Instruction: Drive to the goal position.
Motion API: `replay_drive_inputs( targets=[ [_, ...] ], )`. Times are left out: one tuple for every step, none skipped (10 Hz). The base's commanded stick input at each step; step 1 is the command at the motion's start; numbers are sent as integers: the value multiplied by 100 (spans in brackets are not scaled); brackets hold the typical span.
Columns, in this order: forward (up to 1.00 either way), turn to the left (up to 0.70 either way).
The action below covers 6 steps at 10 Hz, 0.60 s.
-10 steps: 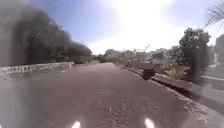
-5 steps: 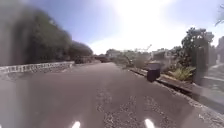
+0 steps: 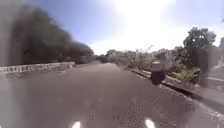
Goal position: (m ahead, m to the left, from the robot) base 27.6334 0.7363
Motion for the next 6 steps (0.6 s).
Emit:
replay_drive_inputs(
  targets=[
    [50,0],
    [50,0],
    [50,0],
    [50,0],
    [50,-15],
    [50,-36]
  ],
)
